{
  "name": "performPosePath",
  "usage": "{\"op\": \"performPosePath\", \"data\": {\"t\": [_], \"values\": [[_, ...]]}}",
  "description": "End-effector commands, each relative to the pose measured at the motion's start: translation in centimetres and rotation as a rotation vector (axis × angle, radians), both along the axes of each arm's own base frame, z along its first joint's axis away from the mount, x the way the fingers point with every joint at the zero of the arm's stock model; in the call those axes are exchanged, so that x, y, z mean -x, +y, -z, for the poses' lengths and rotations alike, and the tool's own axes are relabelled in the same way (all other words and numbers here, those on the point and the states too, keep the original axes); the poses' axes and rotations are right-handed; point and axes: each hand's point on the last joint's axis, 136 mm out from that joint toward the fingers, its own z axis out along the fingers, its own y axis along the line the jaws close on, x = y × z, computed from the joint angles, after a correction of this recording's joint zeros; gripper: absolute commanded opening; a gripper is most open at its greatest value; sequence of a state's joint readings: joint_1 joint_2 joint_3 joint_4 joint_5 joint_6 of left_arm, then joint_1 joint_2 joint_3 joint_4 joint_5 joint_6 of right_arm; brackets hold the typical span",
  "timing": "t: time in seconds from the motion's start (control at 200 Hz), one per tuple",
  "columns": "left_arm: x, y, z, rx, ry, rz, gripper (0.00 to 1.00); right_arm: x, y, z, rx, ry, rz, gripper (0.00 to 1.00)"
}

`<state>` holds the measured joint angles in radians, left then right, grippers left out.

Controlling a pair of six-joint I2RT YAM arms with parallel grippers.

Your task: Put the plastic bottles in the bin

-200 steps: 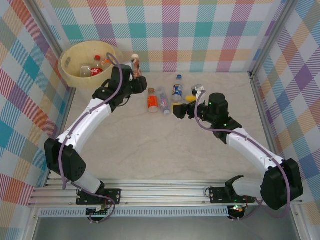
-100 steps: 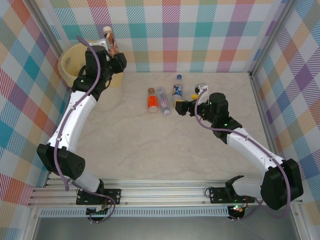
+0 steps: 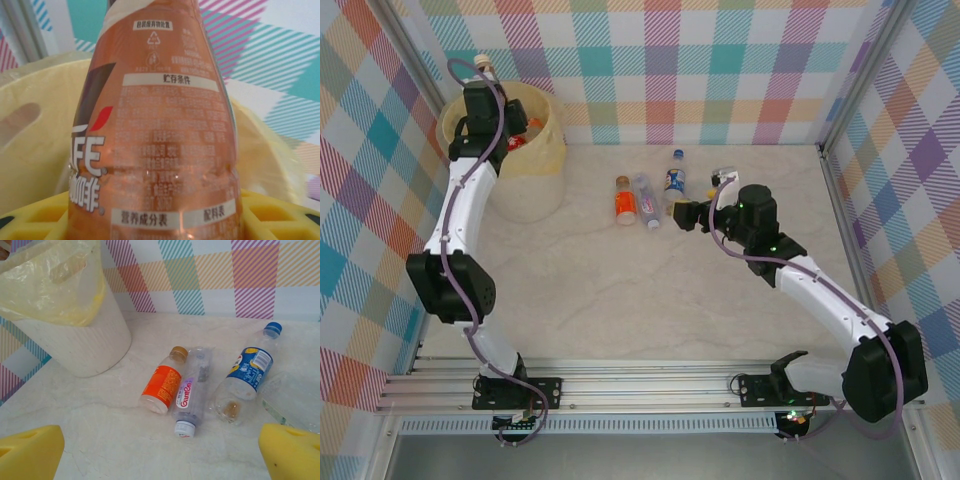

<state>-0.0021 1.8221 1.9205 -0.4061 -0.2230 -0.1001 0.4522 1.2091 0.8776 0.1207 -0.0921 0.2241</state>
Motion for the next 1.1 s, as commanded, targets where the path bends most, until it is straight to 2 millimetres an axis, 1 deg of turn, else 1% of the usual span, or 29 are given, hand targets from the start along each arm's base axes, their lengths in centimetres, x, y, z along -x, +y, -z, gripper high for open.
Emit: {"op": "performPosePath", "data": {"t": [0.0, 0.11, 0.14, 0.225, 0.27, 0.33, 0.38, 0.43, 0.475, 0.665, 0.775, 0.975, 1.095], "values": [[-0.5, 1.5, -1.3, -0.064, -0.001, -0.022, 0.44, 0.2, -0.4, -2.0, 0.008, -0.047, 0.015, 1.00], [-0.7, 4.0, -0.2, -0.079, 0.051, -0.143, 0.44, 0.1, -0.6, -1.7, 0.016, -0.039, 0.024, 1.00], [-0.6, 4.5, 0.4, -0.070, 0.072, -0.172, 0.45, 0.1, -0.6, -1.6, 0.016, -0.039, 0.025, 1.00], [-1.0, 5.0, 1.4, -0.037, 0.103, -0.195, 0.49, 0.0, -0.5, -1.7, 0.017, -0.037, 0.025, 1.00], [-1.1, 5.1, 1.8, -0.031, 0.114, -0.204, 0.54, -0.1, -0.5, -1.7, 0.017, -0.036, 0.023, 1.00], [-0.9, 5.6, 1.9, -0.029, 0.130, -0.238, 0.66, -0.1, -0.4, -1.7, 0.020, -0.031, 0.020, 1.00], [-0.6, 6.0, 1.6, -0.028, 0.132, -0.269, 0.70, -0.1, -0.4, -1.6, 0.024, -0.027, 0.022, 1.00], [-0.4, 6.3, 1.2, -0.022, 0.126, -0.287, 0.78, -0.1, -0.5, -1.5, 0.026, -0.027, 0.024, 1.00], [-0.4, 6.1, 0.9, -0.008, 0.117, -0.274, 0.82, -0.1, -0.5, -1.5, 0.028, -0.028, 0.026, 1.00], [0.1, 5.0, -0.6, 0.041, 0.087, -0.225, 0.92, -0.3, -0.4, -1.2, 0.029, -0.020, 0.026, 1.00], [0.4, 4.2, -0.9, 0.089, 0.085, -0.190, 1.00, -0.3, -0.6, -1.0, 0.033, -0.015, 0.039, 1.00], [0.7, 1.7, -1.0, 0.204, 0.086, -0.084, 1.00, -0.6, -1.8, -0.7, 0.042, -0.011, 0.109, 1.00], [0.8, -0.6, -1.2, 0.251, 0.077, 0.001, 1.00, -0.8, -2.5, -0.2, 0.050, -0.001, 0.150, 1.00]]}}
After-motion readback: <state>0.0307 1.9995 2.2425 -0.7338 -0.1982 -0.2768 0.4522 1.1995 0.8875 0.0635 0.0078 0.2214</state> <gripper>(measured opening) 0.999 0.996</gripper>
